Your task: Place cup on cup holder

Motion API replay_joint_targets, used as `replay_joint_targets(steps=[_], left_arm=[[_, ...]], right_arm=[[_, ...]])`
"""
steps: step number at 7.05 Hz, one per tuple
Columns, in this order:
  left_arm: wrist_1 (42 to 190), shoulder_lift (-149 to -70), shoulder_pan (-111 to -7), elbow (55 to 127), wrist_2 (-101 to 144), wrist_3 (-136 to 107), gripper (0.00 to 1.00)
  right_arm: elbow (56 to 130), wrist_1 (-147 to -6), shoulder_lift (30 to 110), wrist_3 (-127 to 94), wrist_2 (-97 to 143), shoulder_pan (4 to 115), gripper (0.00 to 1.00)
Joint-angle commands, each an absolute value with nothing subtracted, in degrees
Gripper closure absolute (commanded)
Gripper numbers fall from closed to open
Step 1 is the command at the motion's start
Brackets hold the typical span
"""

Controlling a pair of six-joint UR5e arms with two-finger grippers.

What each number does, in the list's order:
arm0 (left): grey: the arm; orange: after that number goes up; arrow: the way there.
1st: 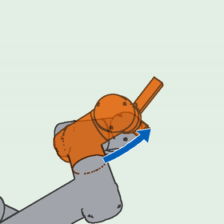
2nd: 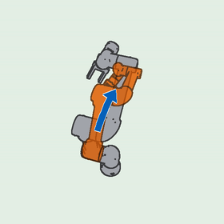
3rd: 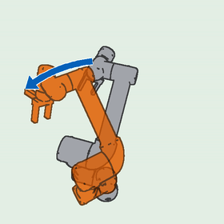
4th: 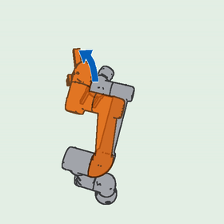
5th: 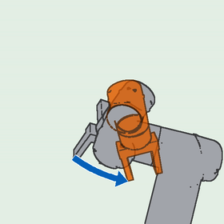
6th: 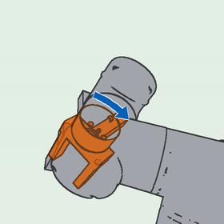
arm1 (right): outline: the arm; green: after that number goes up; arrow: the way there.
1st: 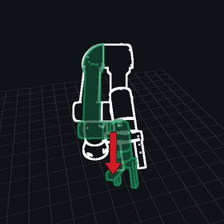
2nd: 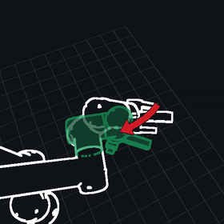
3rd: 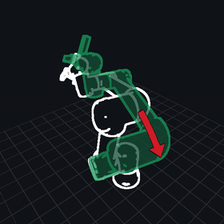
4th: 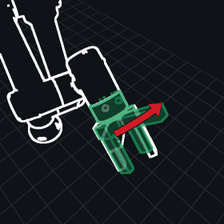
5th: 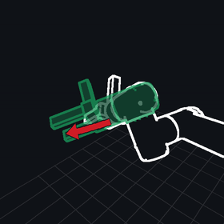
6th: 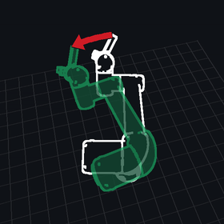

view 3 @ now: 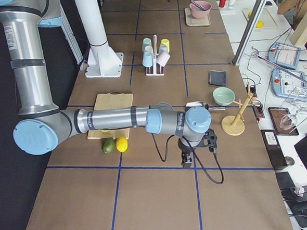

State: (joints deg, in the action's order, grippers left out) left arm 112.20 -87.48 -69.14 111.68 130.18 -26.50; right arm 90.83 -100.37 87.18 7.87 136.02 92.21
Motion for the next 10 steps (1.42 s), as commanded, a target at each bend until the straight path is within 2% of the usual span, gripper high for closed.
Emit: replay_joint_targets(steps=[1, 3, 5, 7, 10], left_arm=[[108.6, -82.5, -73.6, 109.3, 134.4, -26.3, 0.0], [104.5, -81.8, -79.2, 106.5, 138.9, -25.8, 0.0], [96.0, -81.7, -87.5, 100.7, 139.0, -6.7, 0.0], [86.1, -81.7, -94.6, 99.7, 138.8, 4.3, 0.0], [85.7, -79.5, -96.5, 98.0, 134.7, 6.0, 0.0]], right_arm=[[92.9, -100.1, 89.3, 9.2, 134.5, 93.2, 0.0], [92.8, -99.6, 90.2, 10.8, 133.2, 93.2, 0.0], [92.8, -99.6, 90.2, 12.7, 132.5, 93.2, 0.0], [92.5, -99.6, 90.3, 12.7, 132.5, 93.2, 0.0], [92.4, -99.6, 90.4, 12.7, 132.5, 93.1, 0.0]])
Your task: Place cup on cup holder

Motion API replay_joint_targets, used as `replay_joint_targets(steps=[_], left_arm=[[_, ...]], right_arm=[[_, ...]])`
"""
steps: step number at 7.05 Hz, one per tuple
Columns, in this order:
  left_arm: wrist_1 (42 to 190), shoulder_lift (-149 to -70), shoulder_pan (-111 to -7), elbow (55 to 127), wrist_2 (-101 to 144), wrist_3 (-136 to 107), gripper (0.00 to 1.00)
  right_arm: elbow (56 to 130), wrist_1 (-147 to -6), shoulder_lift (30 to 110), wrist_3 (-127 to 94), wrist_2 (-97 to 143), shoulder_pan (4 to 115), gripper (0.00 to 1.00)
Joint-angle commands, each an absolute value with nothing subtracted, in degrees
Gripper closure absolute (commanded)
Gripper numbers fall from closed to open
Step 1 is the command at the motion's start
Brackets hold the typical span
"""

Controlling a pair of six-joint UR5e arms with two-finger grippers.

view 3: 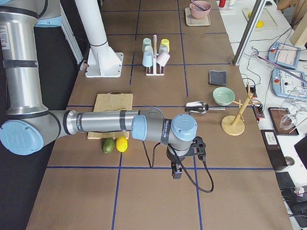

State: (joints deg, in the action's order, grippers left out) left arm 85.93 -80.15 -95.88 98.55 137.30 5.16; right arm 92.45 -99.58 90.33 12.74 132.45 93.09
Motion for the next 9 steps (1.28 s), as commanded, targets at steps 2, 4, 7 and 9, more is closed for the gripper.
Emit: replay_joint_targets(steps=[2, 4, 7, 9], left_arm=[[85.6, -79.7, -96.3, 98.3, 134.1, 5.8, 0.0], [85.5, -80.7, -95.4, 98.9, 133.9, 5.2, 0.0], [83.9, -81.2, -92.6, 101.2, 133.2, 0.6, 0.0], [83.8, -82.4, -92.0, 101.2, 133.1, 0.7, 0.0]], right_arm=[[92.3, -99.7, 90.4, 12.7, 132.5, 93.2, 0.0], [92.2, -99.8, 90.4, 12.7, 132.5, 93.1, 0.0], [92.2, -99.8, 90.4, 12.7, 132.6, 93.1, 0.0], [92.3, -99.8, 90.4, 12.7, 132.5, 93.2, 0.0]])
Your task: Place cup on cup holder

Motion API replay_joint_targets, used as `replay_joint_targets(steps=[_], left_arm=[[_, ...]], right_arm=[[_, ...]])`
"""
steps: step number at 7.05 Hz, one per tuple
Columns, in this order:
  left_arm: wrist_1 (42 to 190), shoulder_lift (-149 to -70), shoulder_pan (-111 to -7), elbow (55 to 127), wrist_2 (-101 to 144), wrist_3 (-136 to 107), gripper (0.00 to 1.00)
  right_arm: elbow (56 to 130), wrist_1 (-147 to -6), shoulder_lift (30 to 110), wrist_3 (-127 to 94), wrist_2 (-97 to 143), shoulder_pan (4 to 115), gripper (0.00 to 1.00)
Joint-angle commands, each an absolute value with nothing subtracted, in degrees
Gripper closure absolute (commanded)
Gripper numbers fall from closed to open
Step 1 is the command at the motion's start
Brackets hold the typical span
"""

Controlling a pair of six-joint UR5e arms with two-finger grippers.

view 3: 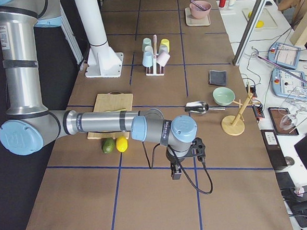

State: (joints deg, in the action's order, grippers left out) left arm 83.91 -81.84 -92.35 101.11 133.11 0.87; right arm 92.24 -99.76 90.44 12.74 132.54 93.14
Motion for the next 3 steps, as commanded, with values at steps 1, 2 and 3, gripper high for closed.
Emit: replay_joint_targets(steps=[1, 2, 3], left_arm=[[83.8, -82.3, -91.9, 101.3, 133.2, 0.7, 0.0], [81.7, -82.2, -91.9, 102.2, 133.5, 1.0, 0.0], [79.5, -82.4, -92.0, 102.7, 133.8, 1.9, 0.0]], right_arm=[[92.2, -99.8, 90.4, 12.7, 132.5, 93.1, 0.0], [92.2, -99.8, 90.5, 12.7, 132.4, 93.1, 0.0], [92.1, -99.8, 90.5, 12.7, 132.4, 93.1, 0.0]])
